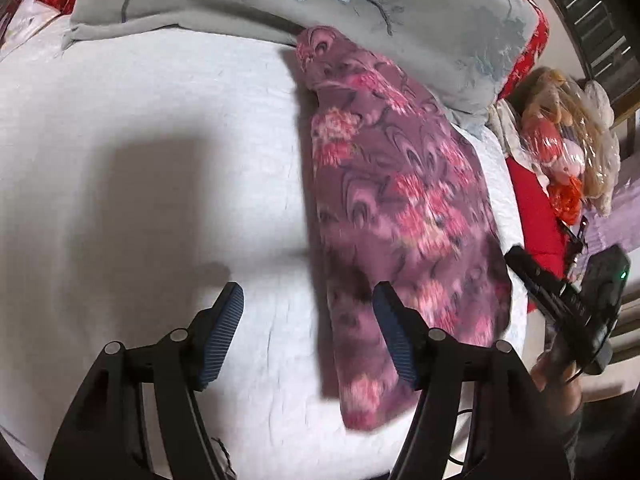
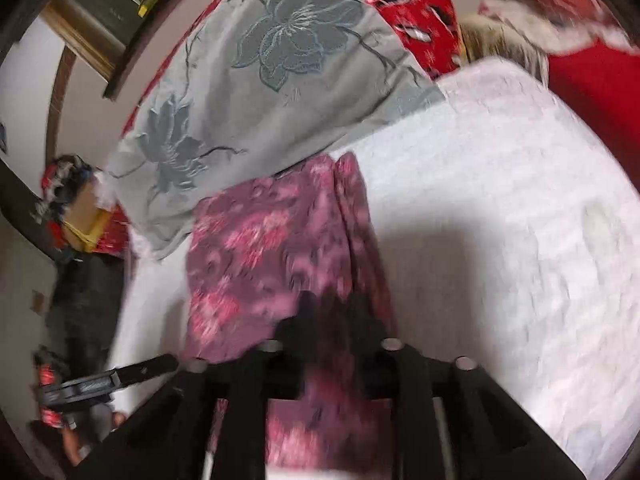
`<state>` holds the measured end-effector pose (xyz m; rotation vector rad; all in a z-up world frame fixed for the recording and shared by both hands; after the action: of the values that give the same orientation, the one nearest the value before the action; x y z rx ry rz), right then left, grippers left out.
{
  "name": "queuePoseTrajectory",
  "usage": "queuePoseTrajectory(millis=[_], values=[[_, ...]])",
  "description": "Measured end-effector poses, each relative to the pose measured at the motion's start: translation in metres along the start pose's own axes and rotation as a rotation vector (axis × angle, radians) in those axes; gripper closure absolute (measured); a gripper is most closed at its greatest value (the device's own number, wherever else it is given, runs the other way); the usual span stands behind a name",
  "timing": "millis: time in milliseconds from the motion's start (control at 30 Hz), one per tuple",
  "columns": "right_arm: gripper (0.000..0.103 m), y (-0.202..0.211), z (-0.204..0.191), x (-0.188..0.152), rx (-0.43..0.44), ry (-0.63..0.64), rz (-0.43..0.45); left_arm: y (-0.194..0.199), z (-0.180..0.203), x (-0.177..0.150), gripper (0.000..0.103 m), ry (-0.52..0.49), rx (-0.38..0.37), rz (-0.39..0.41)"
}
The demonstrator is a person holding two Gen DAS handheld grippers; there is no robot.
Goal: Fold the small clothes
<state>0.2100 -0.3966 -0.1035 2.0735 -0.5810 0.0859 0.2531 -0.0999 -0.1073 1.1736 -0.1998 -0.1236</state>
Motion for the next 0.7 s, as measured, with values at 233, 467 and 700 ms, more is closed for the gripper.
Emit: queuePoseTrajectory(millis=[233, 467, 700], values=[[0.096, 0.029, 0.0, -0.032, -0.009, 0.072, 0.099, -0.033, 0.021, -0.036, 0.036, -0.065, 0.067, -0.081], [0.084, 0.018, 0.016, -0.026, -0.103, 0.022, 0.052, -0.01, 0.026, -0.026, 0.037, -0.091, 0.007, -0.035], [0.081, 0.007, -0.054, 0.046, -0.034, 0.17, 0.164, 0.03, 0.046, 0.078, 0.036, -0.073, 0.018, 0.089]])
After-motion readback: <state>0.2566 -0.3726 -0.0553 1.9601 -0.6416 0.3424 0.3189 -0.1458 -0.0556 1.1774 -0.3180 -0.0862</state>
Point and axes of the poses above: each gripper's, at about its wrist camera, not at the fingertips, and y roughly against the way its jaws point, z to its right, x to its top, the point moved 9 cm from there along -y, roughly the way its jaws point, and after that the axes turned 14 degrees about -z, right-handed, at the moved point
